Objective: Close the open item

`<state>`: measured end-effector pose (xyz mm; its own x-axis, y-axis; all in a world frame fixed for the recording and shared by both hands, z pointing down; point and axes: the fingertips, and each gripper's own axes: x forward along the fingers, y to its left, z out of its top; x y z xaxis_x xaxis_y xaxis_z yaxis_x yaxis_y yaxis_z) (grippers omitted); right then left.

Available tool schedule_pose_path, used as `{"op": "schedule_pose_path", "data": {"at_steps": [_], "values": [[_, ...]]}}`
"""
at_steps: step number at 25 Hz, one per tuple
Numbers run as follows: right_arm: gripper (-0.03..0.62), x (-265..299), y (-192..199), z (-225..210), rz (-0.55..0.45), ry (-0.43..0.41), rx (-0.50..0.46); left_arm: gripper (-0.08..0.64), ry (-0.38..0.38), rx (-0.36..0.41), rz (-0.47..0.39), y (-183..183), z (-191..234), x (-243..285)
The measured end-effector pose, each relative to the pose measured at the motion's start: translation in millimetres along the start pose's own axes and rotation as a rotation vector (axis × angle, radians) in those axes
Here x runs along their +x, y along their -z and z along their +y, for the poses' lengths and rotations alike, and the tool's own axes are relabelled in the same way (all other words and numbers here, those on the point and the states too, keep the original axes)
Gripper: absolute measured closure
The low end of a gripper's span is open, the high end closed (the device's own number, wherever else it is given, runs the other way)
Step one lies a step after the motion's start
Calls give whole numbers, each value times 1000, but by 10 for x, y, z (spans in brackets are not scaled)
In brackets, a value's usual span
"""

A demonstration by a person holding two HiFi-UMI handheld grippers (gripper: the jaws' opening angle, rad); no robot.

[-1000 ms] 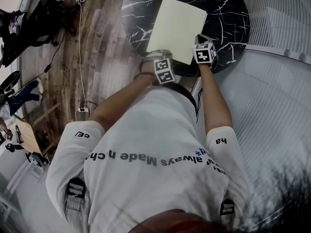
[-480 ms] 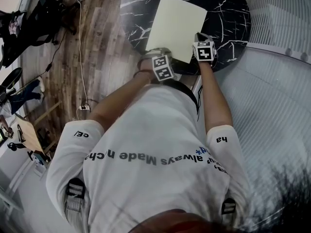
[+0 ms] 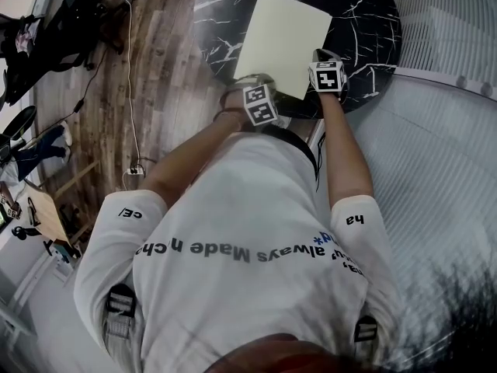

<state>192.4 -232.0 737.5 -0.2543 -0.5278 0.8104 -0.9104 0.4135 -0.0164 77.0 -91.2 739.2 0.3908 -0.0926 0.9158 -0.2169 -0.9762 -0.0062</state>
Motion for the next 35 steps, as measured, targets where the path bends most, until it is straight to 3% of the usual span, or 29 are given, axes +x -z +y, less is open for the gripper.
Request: {"op": "schedule_pose_path", "data": {"at_steps": [14, 20, 23, 26, 28, 30, 35], "values": [[589, -114, -129, 141, -33, -3, -53, 503, 12, -42, -37, -15, 42, -33], [586, -56, -24, 163, 47, 23, -104, 503, 32, -5, -36, -29, 18, -28], [592, -35, -4, 184, 55, 33, -126, 506, 21, -49, -73, -33, 61, -106], [591, -27, -13, 170, 42, 12, -50, 513, -67, -128, -120, 30, 285, -246], [591, -21, -12, 161, 41, 6, -49, 532, -117, -190, -114, 149, 443, -272], [591, -17, -16, 158, 41, -3, -47, 545, -114, -228, -86, 282, 489, -219], [591, -129, -31, 114, 53, 6, -31, 543, -95, -221, -67, 320, 468, -184]]}}
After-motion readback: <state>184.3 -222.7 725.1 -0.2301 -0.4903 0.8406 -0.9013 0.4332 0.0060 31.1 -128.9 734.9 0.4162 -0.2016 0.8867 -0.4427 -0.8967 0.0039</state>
